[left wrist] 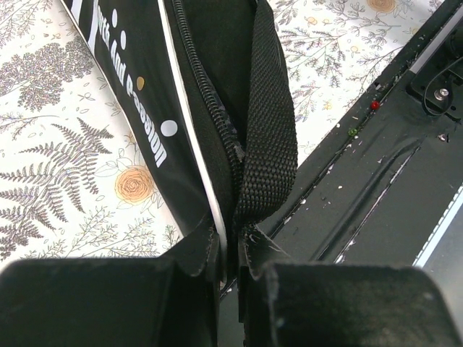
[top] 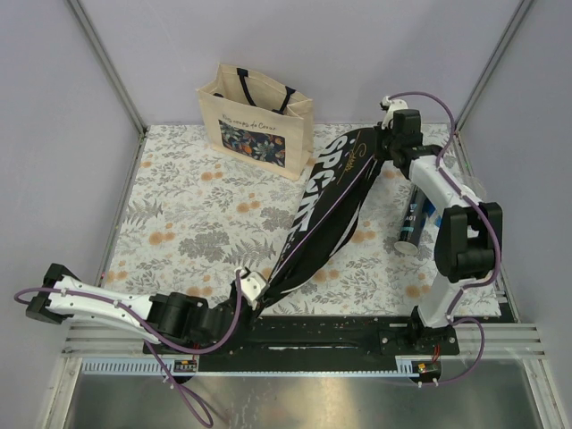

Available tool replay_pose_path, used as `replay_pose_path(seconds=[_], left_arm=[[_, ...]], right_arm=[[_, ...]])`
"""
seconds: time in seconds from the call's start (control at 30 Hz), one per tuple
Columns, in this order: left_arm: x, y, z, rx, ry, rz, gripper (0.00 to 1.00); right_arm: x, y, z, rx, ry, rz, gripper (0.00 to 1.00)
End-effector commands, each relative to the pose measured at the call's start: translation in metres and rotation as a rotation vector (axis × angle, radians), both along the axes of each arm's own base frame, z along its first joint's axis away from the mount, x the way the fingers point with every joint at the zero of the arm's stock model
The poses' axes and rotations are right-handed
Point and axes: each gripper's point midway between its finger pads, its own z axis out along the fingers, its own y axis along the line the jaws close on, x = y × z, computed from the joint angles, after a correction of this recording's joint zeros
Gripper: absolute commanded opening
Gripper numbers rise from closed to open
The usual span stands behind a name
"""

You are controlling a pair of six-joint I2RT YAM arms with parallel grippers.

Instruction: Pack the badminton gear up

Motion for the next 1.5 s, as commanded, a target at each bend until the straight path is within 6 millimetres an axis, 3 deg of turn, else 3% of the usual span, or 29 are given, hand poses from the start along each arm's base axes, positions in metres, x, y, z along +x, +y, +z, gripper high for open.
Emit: replay_pose_path(seconds=[0.0, 0.27, 0.3, 0.63, 1.13, 1.47], left_arm=[[0.003, -0.017, 0.047, -0.175, 0.016, 0.031, 0.0], [0.003, -0.024, 0.049, -0.19, 0.021, 0.025, 0.0], [0.003, -0.026, 0.05, -0.192, 0.019, 0.023, 0.0], [0.005, -0.042, 0.056, -0.172, 0.013, 0.004, 0.0], [0.011, -0.068, 0.064, -0.157, -0.008, -0.029, 0.0], [0.016, -0.075, 0.071, -0.14, -0.025, -0.024, 0.0]], right_arm=[[-0.019, 0.034, 0.031, 0.175, -0.073, 0.091, 0.0], [-0.067, 0.059, 0.036, 0.316, -0.083, 0.203, 0.0], [-0.07, 0.063, 0.046, 0.335, -0.127, 0.22, 0.0], [-0.159, 0.094, 0.059, 0.504, -0.202, 0.306, 0.0], [-0.286, 0.175, 0.075, 0.725, -0.187, 0.548, 0.0], [-0.345, 0.216, 0.101, 0.886, -0.114, 0.687, 0.0]])
